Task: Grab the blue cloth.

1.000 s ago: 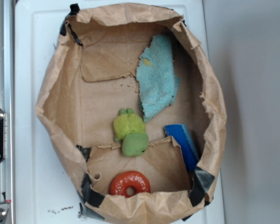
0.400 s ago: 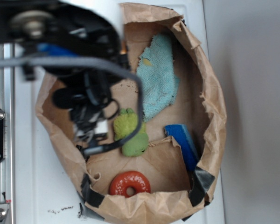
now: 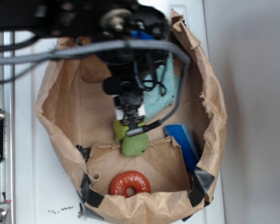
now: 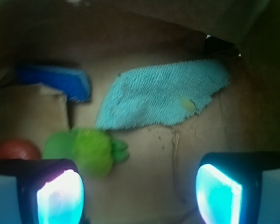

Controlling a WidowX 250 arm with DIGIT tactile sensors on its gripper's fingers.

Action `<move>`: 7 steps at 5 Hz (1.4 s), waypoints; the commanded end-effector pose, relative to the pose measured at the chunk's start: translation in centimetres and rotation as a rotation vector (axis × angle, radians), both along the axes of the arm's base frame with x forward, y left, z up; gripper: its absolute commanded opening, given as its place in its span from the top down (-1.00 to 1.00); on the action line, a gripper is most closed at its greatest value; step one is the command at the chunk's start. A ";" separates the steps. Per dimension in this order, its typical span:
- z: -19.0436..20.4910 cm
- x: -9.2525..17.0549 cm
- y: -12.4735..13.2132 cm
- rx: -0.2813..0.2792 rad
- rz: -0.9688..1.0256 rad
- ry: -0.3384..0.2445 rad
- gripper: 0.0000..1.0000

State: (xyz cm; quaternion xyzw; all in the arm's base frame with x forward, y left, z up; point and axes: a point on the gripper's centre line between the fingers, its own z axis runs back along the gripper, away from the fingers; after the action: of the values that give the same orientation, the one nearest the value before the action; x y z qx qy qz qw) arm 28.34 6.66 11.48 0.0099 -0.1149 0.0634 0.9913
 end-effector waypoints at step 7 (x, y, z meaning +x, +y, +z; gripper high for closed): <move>-4.9 5.1 0.1 -0.097 0.017 0.049 1.00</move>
State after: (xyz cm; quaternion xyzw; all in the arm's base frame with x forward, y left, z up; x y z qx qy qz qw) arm 32.90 6.70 5.28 -0.0349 -0.0694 0.0804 0.9937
